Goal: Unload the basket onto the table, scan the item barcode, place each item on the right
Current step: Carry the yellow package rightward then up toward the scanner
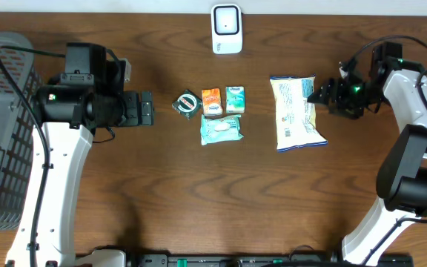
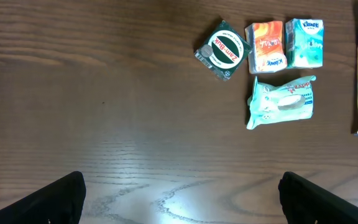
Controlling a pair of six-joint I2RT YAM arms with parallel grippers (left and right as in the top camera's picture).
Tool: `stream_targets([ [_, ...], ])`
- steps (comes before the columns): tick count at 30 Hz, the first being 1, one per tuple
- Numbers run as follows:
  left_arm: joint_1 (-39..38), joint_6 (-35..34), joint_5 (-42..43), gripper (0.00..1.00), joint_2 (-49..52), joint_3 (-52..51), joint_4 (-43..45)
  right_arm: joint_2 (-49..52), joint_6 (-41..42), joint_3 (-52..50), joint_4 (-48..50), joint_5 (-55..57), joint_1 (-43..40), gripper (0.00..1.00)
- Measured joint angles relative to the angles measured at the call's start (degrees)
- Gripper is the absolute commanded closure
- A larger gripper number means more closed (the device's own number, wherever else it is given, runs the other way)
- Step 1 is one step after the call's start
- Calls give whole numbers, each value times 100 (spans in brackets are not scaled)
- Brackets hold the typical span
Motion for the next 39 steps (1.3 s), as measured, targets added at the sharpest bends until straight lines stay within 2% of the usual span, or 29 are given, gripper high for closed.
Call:
stream_targets([
  [2,0,0,0,2,0,0,0,0,-33,-31,203,142,0,4],
  [6,0,0,-2,2,0,0,0,0,-33,-264,682,269,-2,1],
  [15,0,0,0,2,0,0,0,0,13,-1250,1770,-17,13,5],
  [22,0,0,0,2,0,0,0,-22,35,-1408,2090,-297,166,7],
  [25,0,0,0,2,0,0,0,-31,37,-1502,2240,-350,304,22],
  [29,0,0,0,2,0,0,0,-39,42,-1685,2341,-337,420,70],
  [32,0,0,0,2,0,0,-2,-48,85,-1766,2354,-457,433,99],
  [39,0,0,0,2,0,0,-2,-68,120,-1797,2597,-1196,433,99],
])
